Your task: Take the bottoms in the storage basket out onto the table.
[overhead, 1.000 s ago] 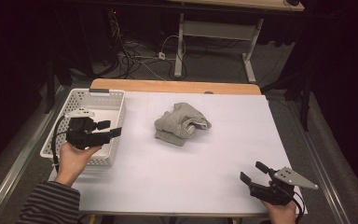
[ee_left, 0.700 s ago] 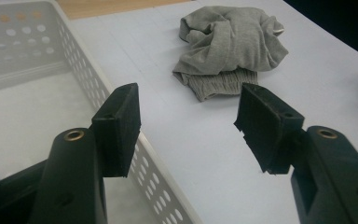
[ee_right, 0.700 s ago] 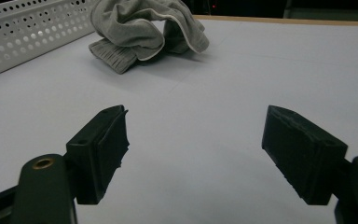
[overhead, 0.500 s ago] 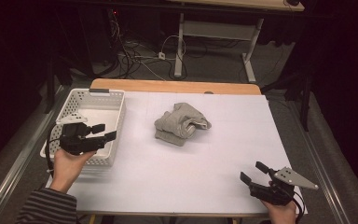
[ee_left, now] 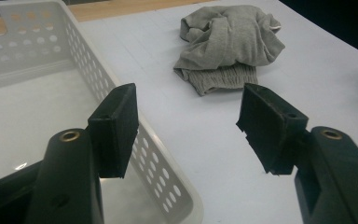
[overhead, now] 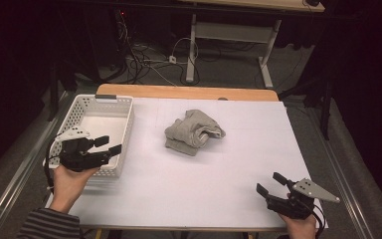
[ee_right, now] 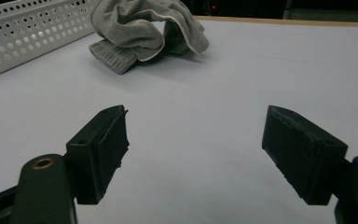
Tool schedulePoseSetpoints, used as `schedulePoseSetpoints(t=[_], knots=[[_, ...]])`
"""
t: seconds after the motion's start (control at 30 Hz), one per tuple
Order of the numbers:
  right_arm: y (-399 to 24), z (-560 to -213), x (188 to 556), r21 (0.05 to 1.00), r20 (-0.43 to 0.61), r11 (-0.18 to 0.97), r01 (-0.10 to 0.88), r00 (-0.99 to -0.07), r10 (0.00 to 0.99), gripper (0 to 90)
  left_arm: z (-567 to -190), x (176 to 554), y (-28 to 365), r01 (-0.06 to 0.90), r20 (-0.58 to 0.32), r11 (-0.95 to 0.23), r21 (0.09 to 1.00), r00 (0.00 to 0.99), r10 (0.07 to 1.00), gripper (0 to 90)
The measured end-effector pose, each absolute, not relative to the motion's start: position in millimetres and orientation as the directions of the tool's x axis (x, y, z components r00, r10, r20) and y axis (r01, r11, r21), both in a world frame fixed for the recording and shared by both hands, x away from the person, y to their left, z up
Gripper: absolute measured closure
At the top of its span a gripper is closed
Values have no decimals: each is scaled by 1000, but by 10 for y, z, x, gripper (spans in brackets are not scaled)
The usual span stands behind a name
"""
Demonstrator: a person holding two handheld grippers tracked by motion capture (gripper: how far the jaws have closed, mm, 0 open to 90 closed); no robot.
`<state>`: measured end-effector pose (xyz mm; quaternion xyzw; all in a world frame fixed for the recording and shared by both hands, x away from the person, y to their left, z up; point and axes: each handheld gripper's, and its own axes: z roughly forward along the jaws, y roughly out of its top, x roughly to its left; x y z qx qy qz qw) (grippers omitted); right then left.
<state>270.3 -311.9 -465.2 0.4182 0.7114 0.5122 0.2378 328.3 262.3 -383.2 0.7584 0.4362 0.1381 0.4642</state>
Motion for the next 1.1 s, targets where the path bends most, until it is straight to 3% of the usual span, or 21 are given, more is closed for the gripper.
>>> schedulePoseSetpoints(t=[1.1], knots=[[-3120,-4649,2695,930,85,127,344,-539,838,231,-4070,3033,2830,521,-216,-129,843,549,807,350]])
